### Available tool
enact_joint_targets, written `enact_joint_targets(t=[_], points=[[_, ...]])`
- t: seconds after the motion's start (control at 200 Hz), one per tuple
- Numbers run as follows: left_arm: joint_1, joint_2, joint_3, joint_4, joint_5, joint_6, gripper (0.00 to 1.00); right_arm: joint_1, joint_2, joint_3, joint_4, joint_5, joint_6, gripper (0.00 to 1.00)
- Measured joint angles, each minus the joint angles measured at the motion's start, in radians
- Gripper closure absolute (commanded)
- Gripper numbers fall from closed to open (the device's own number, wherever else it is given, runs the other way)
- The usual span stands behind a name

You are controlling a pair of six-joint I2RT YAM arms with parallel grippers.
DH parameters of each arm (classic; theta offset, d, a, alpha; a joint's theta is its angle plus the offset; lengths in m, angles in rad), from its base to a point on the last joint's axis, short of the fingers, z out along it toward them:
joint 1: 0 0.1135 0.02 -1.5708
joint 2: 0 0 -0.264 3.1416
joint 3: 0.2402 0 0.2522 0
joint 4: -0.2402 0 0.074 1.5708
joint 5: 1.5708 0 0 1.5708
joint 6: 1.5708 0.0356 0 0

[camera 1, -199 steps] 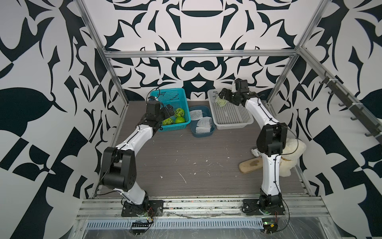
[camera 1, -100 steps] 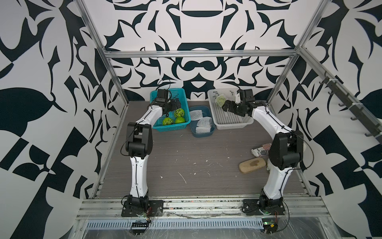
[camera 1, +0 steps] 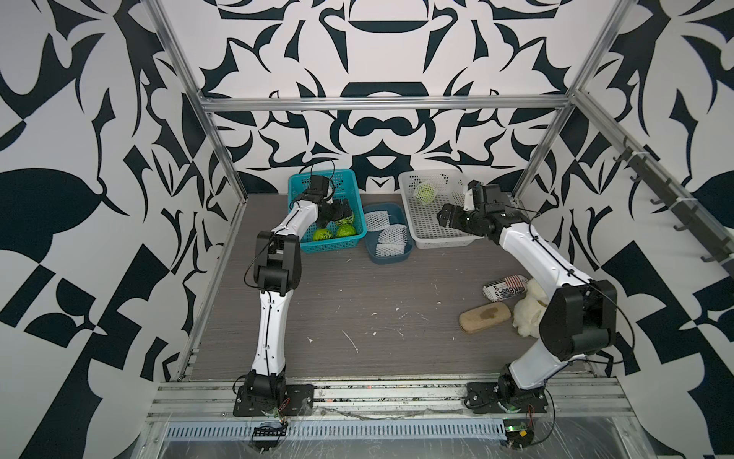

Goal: Sleeve custard apples in foam nets
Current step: Pick up the custard apple from the basket.

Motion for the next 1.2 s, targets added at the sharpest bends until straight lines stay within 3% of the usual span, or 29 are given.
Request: enact_joint_targets(t=[0.165,0.435,0.715,1.205], points=[[-0.002,0.041,0.059,-0.042,-0.014,0.011,0.02,0.000,-0.018,-0.013,0.008,0.014,0.003,0.01],[-0.002,0.075,0.100,-0.075,-0.047,0.025,0.26,0.000,-0.032,-0.014,0.008,0.027,0.003,0.01],[-0.002,0.044,0.060,-0.046,-0.055,0.024,0.35,0.000,-0.040,-0.018,0.007,0.034,0.003,0.01],[-0.025,-0.478,-0.383,0.119,0.029,-0.029,0.33,0.000,-0.058,-0.101,0.014,0.028,0.035,0.01]])
